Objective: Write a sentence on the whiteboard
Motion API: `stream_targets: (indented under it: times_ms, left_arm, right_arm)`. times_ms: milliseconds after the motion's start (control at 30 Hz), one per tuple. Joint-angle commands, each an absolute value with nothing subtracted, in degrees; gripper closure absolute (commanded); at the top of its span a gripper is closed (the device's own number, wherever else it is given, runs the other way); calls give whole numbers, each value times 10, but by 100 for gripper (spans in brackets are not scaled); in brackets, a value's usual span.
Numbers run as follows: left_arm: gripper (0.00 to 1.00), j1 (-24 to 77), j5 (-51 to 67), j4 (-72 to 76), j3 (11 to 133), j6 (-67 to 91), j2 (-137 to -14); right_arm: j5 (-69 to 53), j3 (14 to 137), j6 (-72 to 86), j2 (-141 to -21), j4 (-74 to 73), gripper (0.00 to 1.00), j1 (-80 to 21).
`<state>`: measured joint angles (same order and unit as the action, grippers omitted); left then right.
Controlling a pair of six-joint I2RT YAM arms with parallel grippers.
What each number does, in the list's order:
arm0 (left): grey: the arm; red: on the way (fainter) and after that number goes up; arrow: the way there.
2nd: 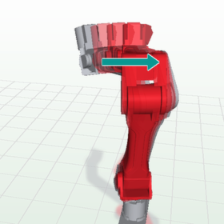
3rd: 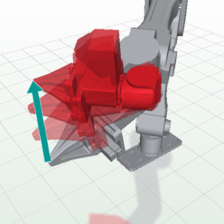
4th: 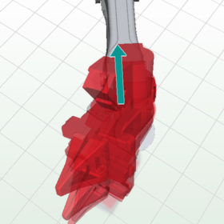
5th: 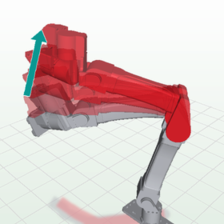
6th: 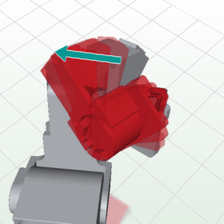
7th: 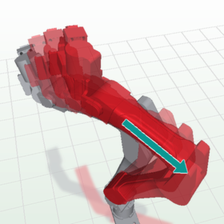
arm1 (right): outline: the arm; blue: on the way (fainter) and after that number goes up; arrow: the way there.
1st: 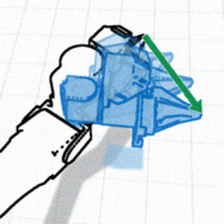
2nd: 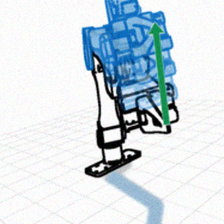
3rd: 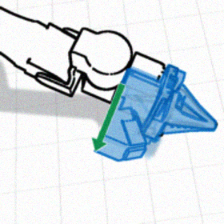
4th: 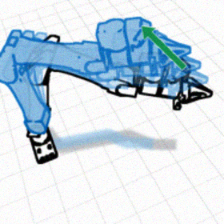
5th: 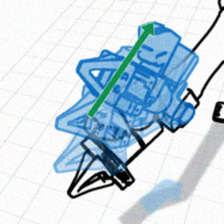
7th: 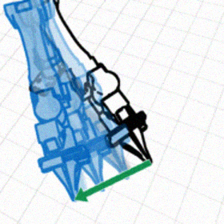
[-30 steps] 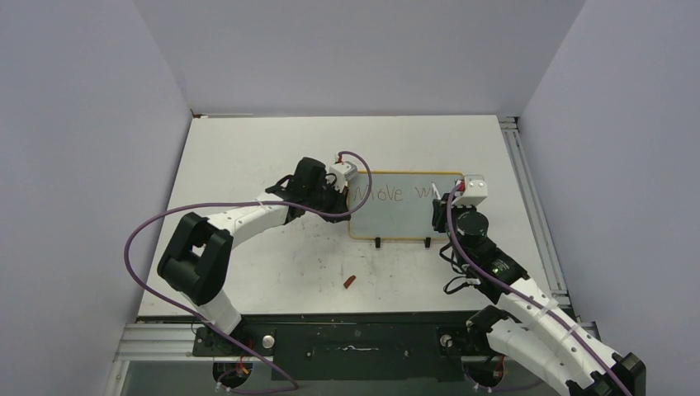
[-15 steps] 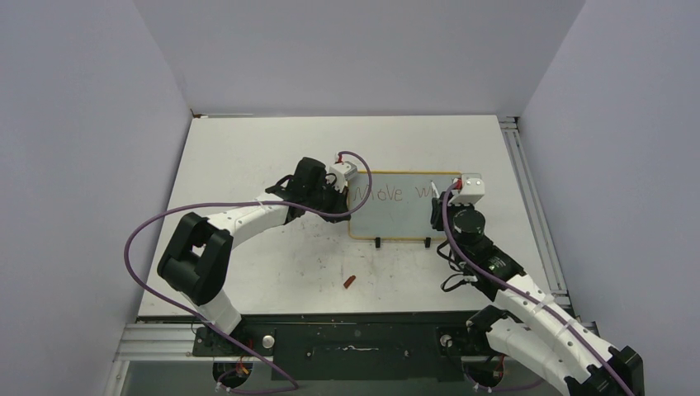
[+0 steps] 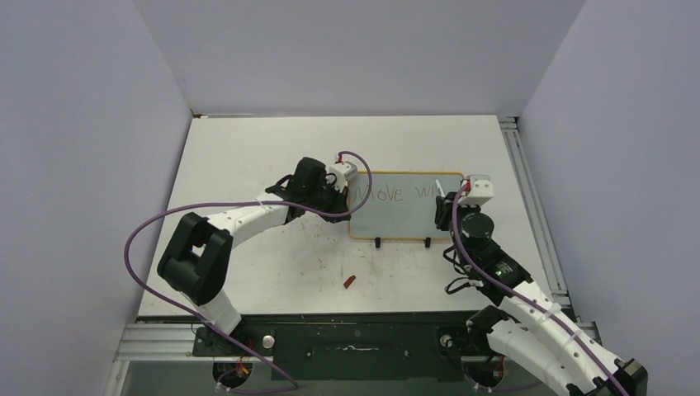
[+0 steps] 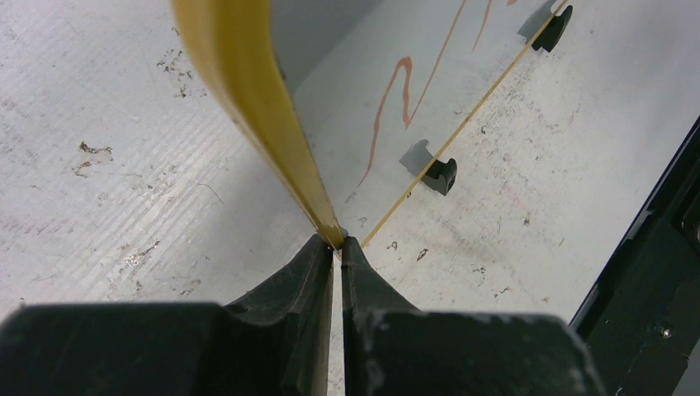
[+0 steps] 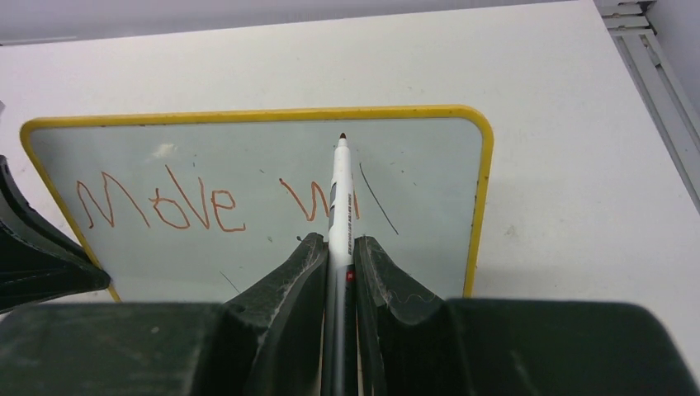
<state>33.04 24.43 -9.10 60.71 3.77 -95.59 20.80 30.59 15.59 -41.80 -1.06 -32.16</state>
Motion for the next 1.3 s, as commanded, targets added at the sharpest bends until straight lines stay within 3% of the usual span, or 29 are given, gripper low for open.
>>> stream_targets:
  times_ms: [0,1267]
  left_arm:
    - [96,333,236,-96,628,26,-940]
    - [96,333,236,-97,630,26,-938]
  right_arm:
    - [222,316,162,-367,-26,95,-317]
    - [198,289,172,-426,-29,95,-304]
